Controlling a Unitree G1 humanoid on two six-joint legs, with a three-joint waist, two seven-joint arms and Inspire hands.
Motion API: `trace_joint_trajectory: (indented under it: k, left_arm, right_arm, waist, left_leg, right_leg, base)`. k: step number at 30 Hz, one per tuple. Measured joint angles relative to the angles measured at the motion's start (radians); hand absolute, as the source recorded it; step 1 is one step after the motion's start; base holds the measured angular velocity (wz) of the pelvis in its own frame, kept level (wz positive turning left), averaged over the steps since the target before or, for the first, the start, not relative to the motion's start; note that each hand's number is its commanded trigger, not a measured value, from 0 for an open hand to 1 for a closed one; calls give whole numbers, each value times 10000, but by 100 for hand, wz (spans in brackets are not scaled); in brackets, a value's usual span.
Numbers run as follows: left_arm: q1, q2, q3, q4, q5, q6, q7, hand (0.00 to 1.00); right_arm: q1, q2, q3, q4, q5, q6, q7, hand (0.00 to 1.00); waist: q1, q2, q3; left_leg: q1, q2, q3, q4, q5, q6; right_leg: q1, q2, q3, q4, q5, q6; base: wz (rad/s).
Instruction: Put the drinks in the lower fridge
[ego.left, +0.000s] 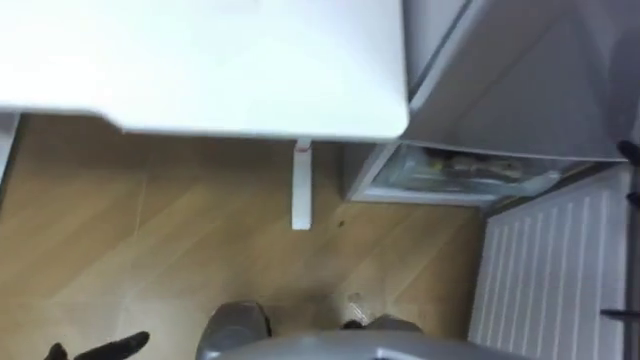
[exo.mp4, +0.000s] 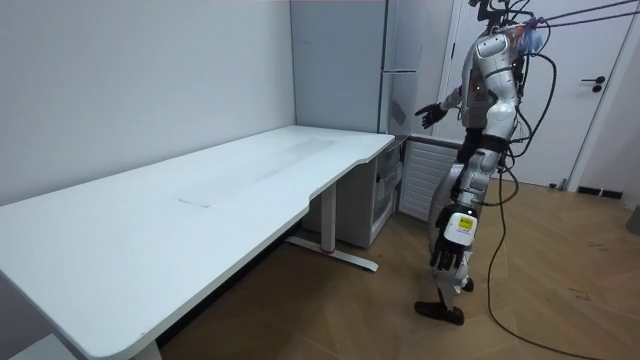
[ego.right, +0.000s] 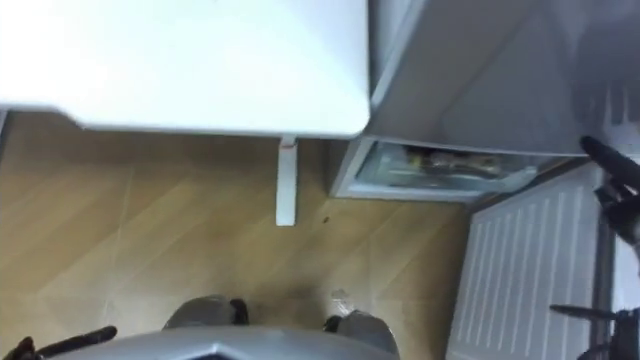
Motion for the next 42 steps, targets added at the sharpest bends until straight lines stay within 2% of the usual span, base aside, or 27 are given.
trace_joint_trajectory:
  k: [2,3,4,8,10,12,16,17,20,21,25,27,29,30,33,34,37,42]
  left_arm:
    - [66,-306,64,4,220,6,-21,0]
    - [74,-412,186,-38,246,43,-25,0]
    - [105,-460,261,-46,246,46,-24,0]
    - [360,-583,636,-188,264,318,-19,0]
    - [385,-611,901,-321,360,384,-16,0]
    - [387,-698,1154,-490,656,401,-63,0]
    - [433,-800,1153,-599,692,539,-62,0]
    - [434,-815,1152,-629,726,590,-61,0]
    - [454,-861,1154,-626,754,613,-65,0]
    - [450,-906,1152,-530,840,612,-101,0]
    - [494,-946,1179,-345,857,614,-339,0]
    - [603,-949,1549,-334,882,628,-456,0]
    - [615,-940,1830,-345,983,627,-465,0]
    - [614,-944,1910,-346,1047,627,-458,0]
    - [616,-967,1905,-335,1047,641,-487,0]
    - [611,-965,1905,-325,1048,642,-504,0]
    - [618,-993,1900,-224,1049,674,-734,0]
    - [513,-1024,1664,-223,1121,711,-1042,0]
  right_arm:
    - [386,0,-368,-391,-759,-24,-344,0]
    - [665,0,-595,-518,-1134,-27,-442,0]
    - [757,0,-671,-526,-1293,-27,-500,0]
    - [1056,0,-1391,-711,-2057,-17,-1171,0]
    - [1164,0,-1475,-761,-2302,-49,-1470,0]
    - [1511,4,-1665,-759,-2435,-38,-1649,0]
    - [1832,43,-1836,-759,-2589,-30,-2167,0]
    - [2000,74,-1838,-750,-2577,-31,-2292,0]
    - [2469,463,-2055,-682,-2570,-32,-2506,0]
    - [2587,620,-2080,-554,-2597,-33,-2490,0]
    - [2985,932,-2122,70,-2164,9,-2294,0]
    - [3207,1078,-2124,64,-1811,56,-2022,0]
    - [3215,1099,-2157,225,-1498,58,-1755,0]
    - [3217,1142,-2151,357,-1366,50,-1602,0]
    - [3453,1296,-2134,367,-1044,6,-1197,0]
    - [3645,1455,-2134,355,-1026,-61,-961,0]
    - [3864,1761,-2110,350,-1043,-54,-438,0]
    - [3802,2362,-1482,171,-1425,-72,548,0]
  waist:
    - [-167,-100,-5]
    - [-253,-74,-25]
    - [-310,-89,-40]
    - [-698,-148,-14]
    - [-811,-148,-6]
    - [-876,-110,-19]
    - [-925,-10,-12]
    - [-929,76,11]
    - [-876,195,37]
    - [-874,216,65]
    - [-834,402,40]
    - [-896,500,26]
    - [-886,486,26]
    - [-882,508,51]
    - [-763,437,3]
    - [-648,399,-18]
    - [-506,352,6]
    - [-322,440,18]
  left_leg:
    - [418,-15,54,-242,24,-38]
    - [524,-2,42,-311,33,-53]
    - [572,3,37,-372,44,-72]
    - [963,6,110,-624,63,-102]
    - [1209,43,150,-769,68,-110]
    - [1424,44,179,-924,70,-115]
    - [1598,31,297,-1060,69,-114]
    - [1630,34,312,-1075,69,-113]
    - [1831,86,395,-1297,72,-121]
    - [1901,95,433,-1306,70,-124]
    - [2026,103,542,-1312,67,-128]
    - [2084,112,573,-1378,69,-131]
    - [2090,136,587,-1367,78,-145]
    - [2085,149,589,-1367,89,-161]
    - [2096,172,582,-1360,102,-180]
    - [2112,198,583,-1352,105,-187]
    - [2184,205,554,-1297,102,-205]
    - [2262,205,573,-1303,99,-208]
  right_leg:
    - [283,57,79,-176,43,4]
    - [423,122,92,-342,62,13]
    - [482,149,91,-413,90,18]
    - [813,199,135,-638,133,34]
    - [1090,308,196,-948,247,48]
    - [1331,371,239,-1209,345,72]
    - [1352,370,394,-1213,411,89]
    - [1358,385,438,-1221,424,84]
    - [1548,488,545,-1395,526,58]
    - [1586,499,586,-1395,529,52]
    - [1621,506,689,-1393,531,50]
    - [1632,520,745,-1366,534,44]
    - [1634,553,792,-1370,551,18]
    - [1639,568,794,-1382,554,11]
    - [1667,604,802,-1450,564,-5]
    - [1725,648,819,-1541,584,-37]
    - [1796,661,828,-1545,586,-40]
    - [1803,676,888,-1528,592,-48]
  base:
    - [-14]
    - [-9]
    - [-3]
    - [-7]
    - [-10]
    - [-7]
    - [-14]
    - [-9]
    - [-13]
    - [-16]
    - [-10]
    - [-8]
    - [-4]
    - [0]
    - [0]
    - [0]
    - [-1]
    - [-5]
